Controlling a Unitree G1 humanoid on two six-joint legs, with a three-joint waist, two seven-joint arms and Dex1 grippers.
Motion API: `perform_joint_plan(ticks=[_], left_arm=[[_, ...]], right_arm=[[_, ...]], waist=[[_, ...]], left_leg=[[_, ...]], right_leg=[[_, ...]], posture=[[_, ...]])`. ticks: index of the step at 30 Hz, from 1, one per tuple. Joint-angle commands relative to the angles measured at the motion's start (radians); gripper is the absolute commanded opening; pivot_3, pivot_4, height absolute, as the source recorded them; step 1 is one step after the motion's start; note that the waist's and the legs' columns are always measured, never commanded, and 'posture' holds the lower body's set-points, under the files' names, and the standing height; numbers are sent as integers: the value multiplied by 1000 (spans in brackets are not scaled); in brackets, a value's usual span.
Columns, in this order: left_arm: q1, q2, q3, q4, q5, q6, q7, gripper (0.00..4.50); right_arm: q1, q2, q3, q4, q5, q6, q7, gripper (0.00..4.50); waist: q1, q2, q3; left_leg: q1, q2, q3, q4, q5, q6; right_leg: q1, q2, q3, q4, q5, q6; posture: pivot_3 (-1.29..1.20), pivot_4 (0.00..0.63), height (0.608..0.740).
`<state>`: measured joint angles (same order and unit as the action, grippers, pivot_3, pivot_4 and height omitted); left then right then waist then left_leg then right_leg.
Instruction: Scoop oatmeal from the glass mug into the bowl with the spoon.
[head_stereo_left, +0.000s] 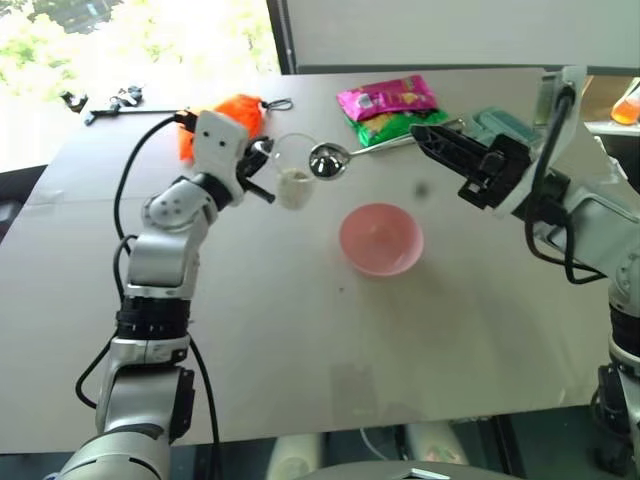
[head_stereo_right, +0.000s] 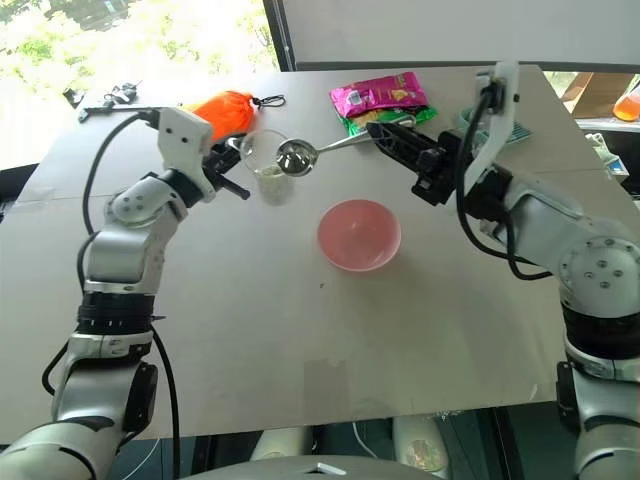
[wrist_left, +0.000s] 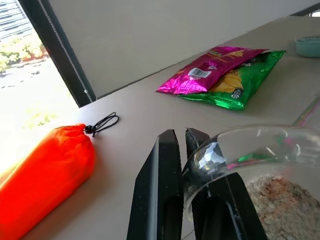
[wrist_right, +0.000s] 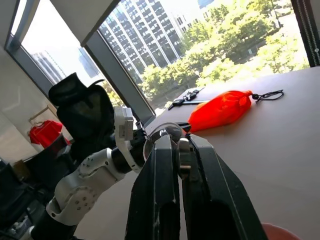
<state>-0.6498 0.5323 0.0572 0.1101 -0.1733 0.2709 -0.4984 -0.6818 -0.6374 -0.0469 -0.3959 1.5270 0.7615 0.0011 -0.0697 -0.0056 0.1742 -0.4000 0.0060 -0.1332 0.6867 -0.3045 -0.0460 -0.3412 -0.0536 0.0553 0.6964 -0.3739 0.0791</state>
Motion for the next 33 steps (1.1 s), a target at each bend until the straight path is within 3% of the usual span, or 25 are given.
perform_joint_plan(ticks=[1,8,19,33], left_arm=[[-56,-11,-20,2,38,-77,-2,129],[-81,-25,-30,34,62,-129,-17,129],[-100,-57,-62,48,107,-148,-3,129],[-103,-84,-68,39,162,-187,16,129]], right_arm=[[-60,29,14,-9,-108,-2,3,0],[-121,47,66,3,-336,19,60,0],[-209,59,296,-5,-812,-51,291,0],[-235,136,375,19,-1093,-89,490,0]], waist=[[0,0,0],[-1,0,0],[-2,0,0],[-2,0,0]], left_leg=[[0,0,0,0,0,0],[0,0,0,0,0,0],[0,-1,-1,0,0,0],[0,-1,-2,0,0,0]], right_leg=[[0,0,0,0,0,0],[-1,0,0,0,0,0],[-1,0,-1,1,0,0],[-1,-1,-2,1,0,0]], posture=[[0,150,740],[0,150,740],[0,150,740],[0,150,740]])
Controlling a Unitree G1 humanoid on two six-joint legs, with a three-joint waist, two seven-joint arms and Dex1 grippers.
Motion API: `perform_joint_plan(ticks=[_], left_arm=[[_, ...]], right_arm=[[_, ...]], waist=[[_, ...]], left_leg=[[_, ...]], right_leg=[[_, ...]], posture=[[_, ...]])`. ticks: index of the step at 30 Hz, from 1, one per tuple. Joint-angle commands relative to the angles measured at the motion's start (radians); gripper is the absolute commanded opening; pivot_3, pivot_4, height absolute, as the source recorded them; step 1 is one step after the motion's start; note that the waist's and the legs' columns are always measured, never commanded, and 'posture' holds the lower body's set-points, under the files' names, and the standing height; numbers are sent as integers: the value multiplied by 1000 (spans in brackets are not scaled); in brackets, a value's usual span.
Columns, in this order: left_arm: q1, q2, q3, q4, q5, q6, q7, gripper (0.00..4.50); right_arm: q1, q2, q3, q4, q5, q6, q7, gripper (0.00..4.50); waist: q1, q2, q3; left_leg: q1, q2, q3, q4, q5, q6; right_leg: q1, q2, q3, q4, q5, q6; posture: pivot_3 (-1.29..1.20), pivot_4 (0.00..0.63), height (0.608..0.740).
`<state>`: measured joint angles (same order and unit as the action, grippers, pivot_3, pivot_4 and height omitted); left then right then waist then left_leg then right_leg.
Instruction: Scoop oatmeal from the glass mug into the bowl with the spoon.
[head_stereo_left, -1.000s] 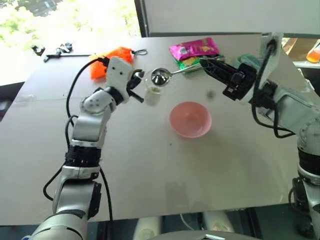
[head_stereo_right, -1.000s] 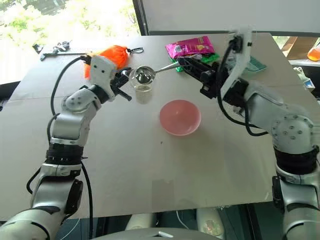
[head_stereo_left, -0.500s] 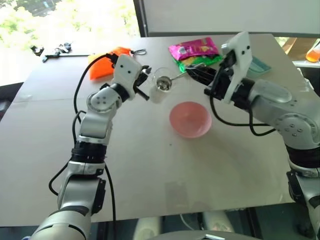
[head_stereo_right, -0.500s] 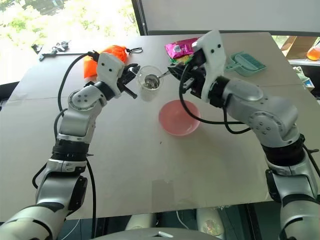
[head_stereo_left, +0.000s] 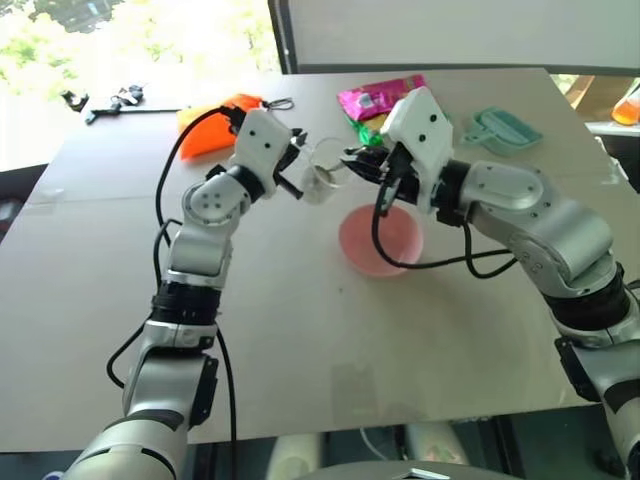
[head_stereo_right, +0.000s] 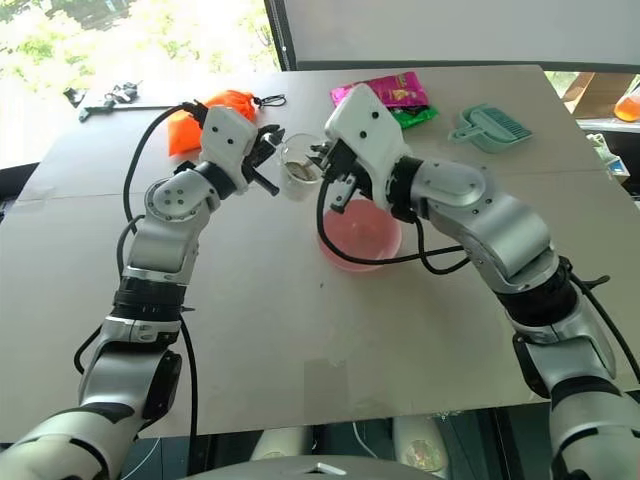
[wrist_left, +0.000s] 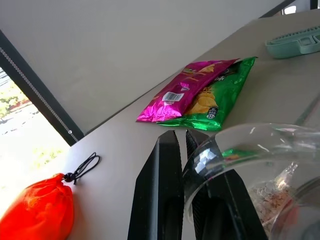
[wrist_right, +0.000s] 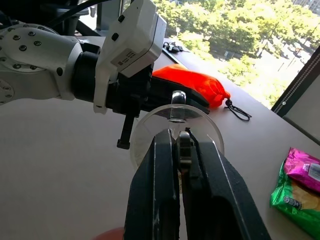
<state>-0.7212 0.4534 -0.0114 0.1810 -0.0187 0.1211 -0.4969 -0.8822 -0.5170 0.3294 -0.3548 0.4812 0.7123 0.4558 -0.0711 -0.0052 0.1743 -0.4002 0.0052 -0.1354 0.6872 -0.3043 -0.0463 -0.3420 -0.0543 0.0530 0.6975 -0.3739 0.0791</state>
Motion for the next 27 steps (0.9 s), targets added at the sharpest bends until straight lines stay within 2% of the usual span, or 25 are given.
perform_joint_plan(ticks=[1,6,13,16,20,27], left_arm=[[-32,-8,0,-34,10,-39,15,129],[-34,-17,4,-40,18,-41,18,129],[-26,-19,4,-47,26,-55,22,129],[-19,-24,-1,-49,34,-64,25,129],[1,-29,-2,-54,38,-69,26,129],[16,-32,-3,-48,43,-75,32,129]], right_arm=[[-36,13,13,-21,-78,-57,52,0],[-28,54,4,-17,-106,-40,85,0],[-28,120,-72,-17,-31,122,95,0],[-38,168,-134,-13,39,242,78,0],[-100,240,-279,58,128,404,18,0],[-175,300,-427,126,192,566,-53,0]], waist=[[0,0,0],[-1,0,0],[-1,0,0],[-1,0,0],[-4,0,0],[-8,0,0]], left_leg=[[0,0,0,0,0,0],[0,0,0,0,0,0],[0,0,-1,0,0,0],[0,0,-1,0,0,0],[0,0,-1,0,0,0],[0,0,-2,0,1,-1]], right_leg=[[0,0,0,0,0,0],[0,0,0,0,0,0],[0,0,-1,1,0,0],[0,0,-1,1,0,0],[0,0,-1,2,0,0],[0,0,-1,4,0,0]], posture=[[0,150,740],[0,150,740],[0,150,740],[0,150,740],[0,150,740],[0,150,740]])
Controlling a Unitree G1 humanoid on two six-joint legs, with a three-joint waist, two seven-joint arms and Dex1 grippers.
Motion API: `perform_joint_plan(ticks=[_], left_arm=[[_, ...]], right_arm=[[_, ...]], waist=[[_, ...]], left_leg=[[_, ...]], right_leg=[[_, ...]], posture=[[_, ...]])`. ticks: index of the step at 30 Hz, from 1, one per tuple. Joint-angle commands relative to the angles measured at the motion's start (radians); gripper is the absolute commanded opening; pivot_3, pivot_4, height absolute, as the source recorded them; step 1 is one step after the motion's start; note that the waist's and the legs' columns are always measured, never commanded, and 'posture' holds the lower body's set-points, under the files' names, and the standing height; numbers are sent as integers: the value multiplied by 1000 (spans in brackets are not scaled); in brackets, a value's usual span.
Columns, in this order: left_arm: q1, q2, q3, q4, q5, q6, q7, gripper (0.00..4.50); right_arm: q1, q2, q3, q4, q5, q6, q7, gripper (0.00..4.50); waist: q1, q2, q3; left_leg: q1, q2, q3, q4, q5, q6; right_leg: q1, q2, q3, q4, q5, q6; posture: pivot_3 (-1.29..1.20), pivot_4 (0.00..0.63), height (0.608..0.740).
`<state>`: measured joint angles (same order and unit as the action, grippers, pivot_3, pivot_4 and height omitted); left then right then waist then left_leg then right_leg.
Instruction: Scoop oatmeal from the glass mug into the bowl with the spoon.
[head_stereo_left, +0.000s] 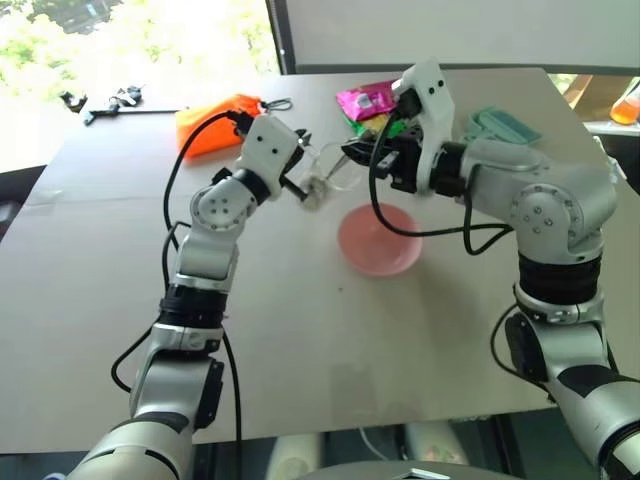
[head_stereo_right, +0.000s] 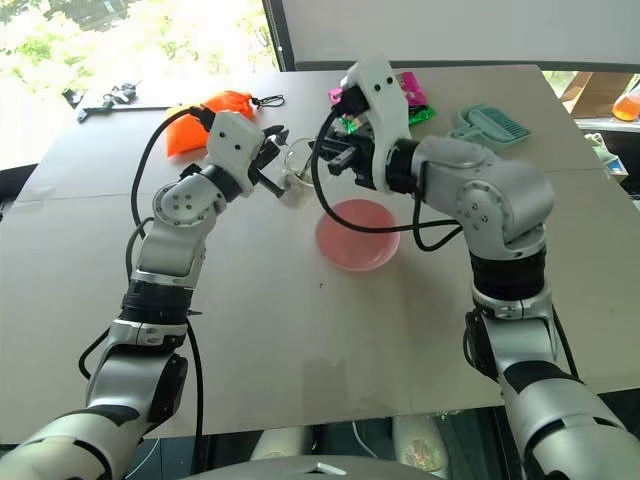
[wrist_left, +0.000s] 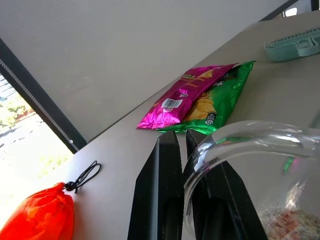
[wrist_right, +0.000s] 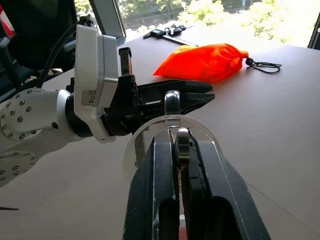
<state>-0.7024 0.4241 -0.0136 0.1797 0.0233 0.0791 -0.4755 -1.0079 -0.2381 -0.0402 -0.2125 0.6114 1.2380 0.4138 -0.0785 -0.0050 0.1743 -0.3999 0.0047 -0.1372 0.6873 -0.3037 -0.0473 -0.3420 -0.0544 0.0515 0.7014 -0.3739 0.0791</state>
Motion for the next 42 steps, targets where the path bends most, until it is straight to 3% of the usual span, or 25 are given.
perform_joint_plan(ticks=[1,22,30,34,42], left_arm=[[0,-3,0,-45,2,-33,12,129],[31,-10,27,-50,-16,10,21,129],[34,-13,24,-68,-28,32,21,129],[34,-16,21,-77,-27,44,23,129],[25,-46,24,-115,-38,90,41,129]], right_arm=[[-57,29,-77,-10,71,62,-21,0],[-207,141,-419,122,139,351,-168,0],[-226,147,-470,175,143,376,-205,0],[-209,134,-445,155,137,370,-206,0],[-22,10,18,-132,-11,-51,-69,0]], waist=[[-1,0,0],[-19,0,0],[-19,0,0],[-19,0,0],[-22,0,0]], left_leg=[[0,0,0,0,0,0],[0,-1,-1,0,0,0],[0,-1,0,0,0,0],[0,-1,0,0,0,0],[-1,-1,0,0,0,0]], right_leg=[[0,0,0,3,0,0],[-2,-1,-1,10,0,0],[-3,-1,-1,10,0,0],[-3,-1,-1,11,0,0],[-3,-1,-1,10,0,0]], posture=[[0,150,740],[0,150,740],[0,150,740],[0,150,740],[0,150,740]])
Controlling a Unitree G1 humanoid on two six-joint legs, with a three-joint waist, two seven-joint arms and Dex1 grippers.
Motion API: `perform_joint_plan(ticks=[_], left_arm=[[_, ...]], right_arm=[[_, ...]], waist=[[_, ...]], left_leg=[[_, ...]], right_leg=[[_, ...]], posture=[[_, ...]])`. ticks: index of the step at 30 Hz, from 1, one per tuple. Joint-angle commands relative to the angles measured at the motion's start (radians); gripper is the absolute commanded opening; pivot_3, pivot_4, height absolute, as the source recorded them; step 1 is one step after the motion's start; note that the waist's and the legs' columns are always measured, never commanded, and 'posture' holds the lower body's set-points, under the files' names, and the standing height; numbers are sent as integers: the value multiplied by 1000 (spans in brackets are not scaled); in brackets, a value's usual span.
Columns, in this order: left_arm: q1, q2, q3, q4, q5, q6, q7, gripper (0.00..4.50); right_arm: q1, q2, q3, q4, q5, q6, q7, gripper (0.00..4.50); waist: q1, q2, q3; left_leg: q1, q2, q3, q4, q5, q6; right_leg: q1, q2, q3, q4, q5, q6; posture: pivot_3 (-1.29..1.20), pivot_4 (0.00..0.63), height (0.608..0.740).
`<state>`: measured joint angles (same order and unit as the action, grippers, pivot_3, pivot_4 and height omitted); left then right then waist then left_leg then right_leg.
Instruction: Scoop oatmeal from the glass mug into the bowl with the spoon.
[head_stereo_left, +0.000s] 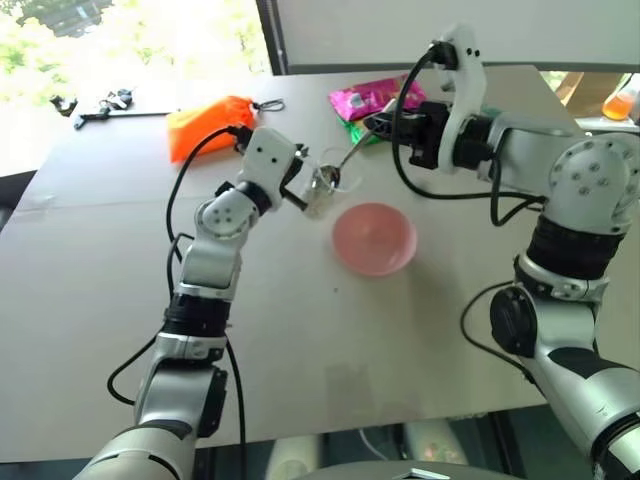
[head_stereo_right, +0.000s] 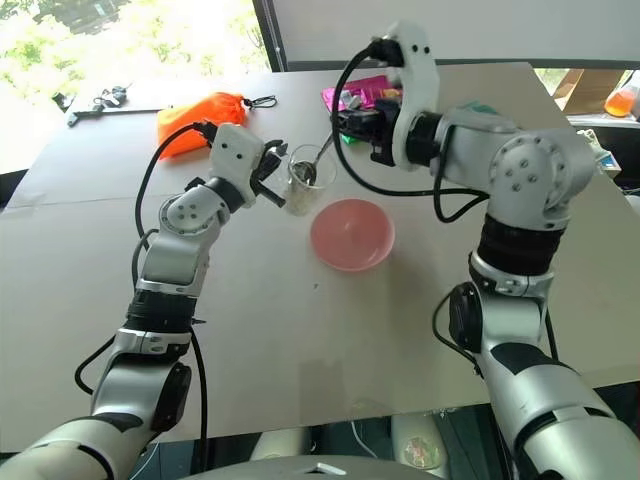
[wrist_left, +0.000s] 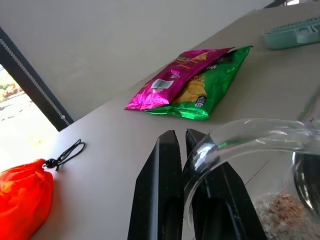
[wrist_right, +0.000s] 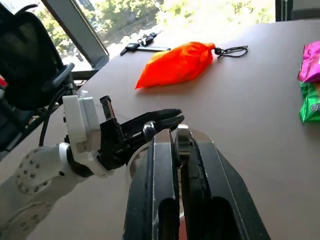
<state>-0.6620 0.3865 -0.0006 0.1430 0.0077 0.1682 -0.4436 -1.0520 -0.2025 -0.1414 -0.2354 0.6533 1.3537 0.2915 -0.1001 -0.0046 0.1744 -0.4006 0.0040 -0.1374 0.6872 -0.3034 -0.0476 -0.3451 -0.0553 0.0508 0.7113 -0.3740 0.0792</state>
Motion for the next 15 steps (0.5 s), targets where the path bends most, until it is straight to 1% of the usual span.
perform_joint_plan(ticks=[1,5,9,12,15], left_arm=[[-15,-11,11,-84,-23,5,10,129],[-7,-13,11,-102,-23,18,18,129],[-1,-15,13,-114,-26,25,26,129],[2,-21,13,-118,-27,29,35,129],[1,-33,12,-122,-29,32,46,129]], right_arm=[[40,-35,156,-128,-70,-205,65,0],[91,-103,304,-163,-219,-427,101,0],[109,-167,400,-158,-350,-622,148,0],[124,-190,450,-157,-405,-709,191,0],[160,-188,471,-161,-402,-698,224,0]], waist=[[0,0,0],[1,0,0],[3,0,0],[2,0,0],[4,0,0]], left_leg=[[0,0,0,1,0,0],[0,0,0,1,0,0],[0,0,0,1,0,0],[0,0,0,1,0,0],[0,0,-1,1,0,0]], right_leg=[[0,0,0,0,0,0],[0,0,0,0,0,0],[0,0,-1,-1,0,0],[0,0,-1,-1,0,0],[0,0,-1,-1,0,0]], posture=[[0,150,740],[0,150,740],[0,150,740],[0,150,740],[0,150,740]])
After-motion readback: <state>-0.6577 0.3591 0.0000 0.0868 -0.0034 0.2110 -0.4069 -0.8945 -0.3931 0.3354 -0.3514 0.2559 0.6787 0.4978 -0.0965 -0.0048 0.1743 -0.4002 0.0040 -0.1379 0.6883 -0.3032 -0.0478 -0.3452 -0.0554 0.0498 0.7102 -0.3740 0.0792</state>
